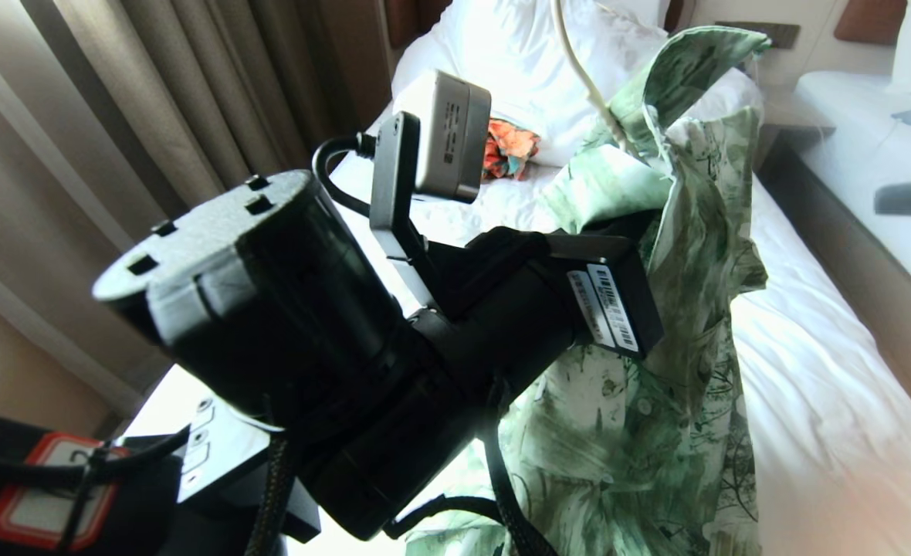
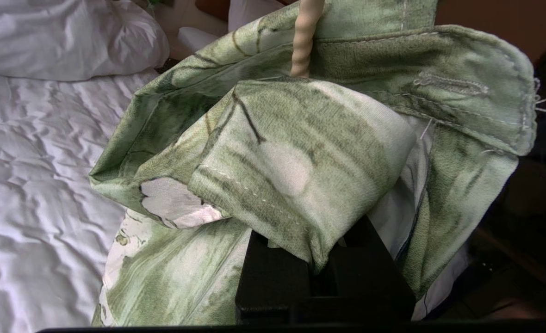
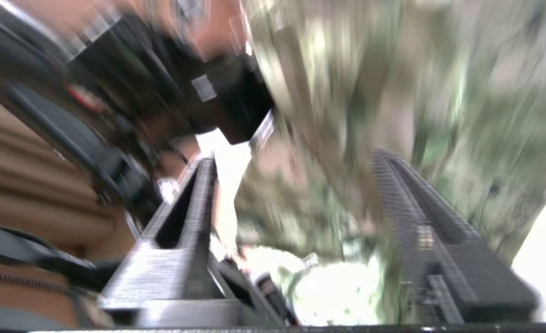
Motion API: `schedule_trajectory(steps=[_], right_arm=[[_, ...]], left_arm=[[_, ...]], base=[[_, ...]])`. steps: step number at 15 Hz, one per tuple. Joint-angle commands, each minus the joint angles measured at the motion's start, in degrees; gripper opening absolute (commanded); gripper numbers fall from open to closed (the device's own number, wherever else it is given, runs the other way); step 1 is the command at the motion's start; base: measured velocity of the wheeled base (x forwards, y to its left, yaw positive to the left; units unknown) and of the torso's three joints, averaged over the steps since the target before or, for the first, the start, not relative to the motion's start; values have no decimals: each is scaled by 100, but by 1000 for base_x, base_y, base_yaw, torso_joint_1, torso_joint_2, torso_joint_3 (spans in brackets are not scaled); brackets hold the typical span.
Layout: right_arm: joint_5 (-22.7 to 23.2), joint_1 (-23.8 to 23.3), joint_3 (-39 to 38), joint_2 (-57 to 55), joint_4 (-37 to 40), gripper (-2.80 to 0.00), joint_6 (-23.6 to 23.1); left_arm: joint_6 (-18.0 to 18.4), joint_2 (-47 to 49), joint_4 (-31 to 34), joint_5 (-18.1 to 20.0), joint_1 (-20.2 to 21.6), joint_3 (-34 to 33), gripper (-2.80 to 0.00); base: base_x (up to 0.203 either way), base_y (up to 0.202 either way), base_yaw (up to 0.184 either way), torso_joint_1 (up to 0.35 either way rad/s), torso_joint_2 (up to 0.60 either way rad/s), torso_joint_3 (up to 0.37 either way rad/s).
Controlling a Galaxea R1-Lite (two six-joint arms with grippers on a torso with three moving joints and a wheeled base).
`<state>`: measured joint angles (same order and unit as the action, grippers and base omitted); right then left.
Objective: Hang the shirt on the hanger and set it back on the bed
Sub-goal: Take the clothes hanger out of the clothes
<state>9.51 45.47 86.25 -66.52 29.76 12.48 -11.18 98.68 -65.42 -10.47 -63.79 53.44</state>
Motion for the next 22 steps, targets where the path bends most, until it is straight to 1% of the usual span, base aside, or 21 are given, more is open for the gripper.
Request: schedule_trajectory(steps=[1, 5, 7, 8, 10, 11, 15, 16, 18, 20, 22], right_arm=[[2, -2, 524, -71, 60, -280, 1], [3, -232, 1820, -854, 182, -280, -6], [17, -242, 2502, -1249, 415, -280, -133], [27, -245, 2622, -1426, 501, -280, -372], [-21, -264, 2659, -1559, 709, -280, -1250], [-32, -269, 2666, -1579, 775, 0, -1567], [-37, -249, 2683, -1684, 787, 0, -2363], [-37, -228, 2686, -1697, 794, 0, -2490], [-37, -23, 2687, -1699, 788, 0, -2548], [-78, 21, 2687, -1807, 768, 0, -2629], [-246, 198, 2686, -1959, 737, 0, -2727]], left_arm=[[1, 55, -25, -8, -28, 8, -280], [19, 115, -15, -8, -123, 61, -280], [27, 174, 4, -8, -151, 83, -280], [28, 221, 113, -8, -156, 158, -280], [28, 222, 353, 34, -159, 345, -280], [28, 239, 379, 36, -165, 399, -280], [28, 344, 389, 19, -263, 463, -280], [28, 382, 389, 19, -287, 491, -280], [28, 451, 389, 13, -327, 534, -280], [28, 503, 389, 10, -338, 579, -280], [37, 551, 389, 8, -340, 584, -280]], base=[[0, 0, 0, 0, 0, 0], [0, 0, 0, 0, 0, 0], [0, 0, 0, 0, 0, 0], [0, 0, 0, 0, 0, 0], [0, 0, 0, 0, 0, 0], [0, 0, 0, 0, 0, 0], [0, 0, 0, 0, 0, 0], [0, 0, 0, 0, 0, 0], [0, 0, 0, 0, 0, 0], [0, 0, 0, 0, 0, 0], [0, 0, 0, 0, 0, 0]])
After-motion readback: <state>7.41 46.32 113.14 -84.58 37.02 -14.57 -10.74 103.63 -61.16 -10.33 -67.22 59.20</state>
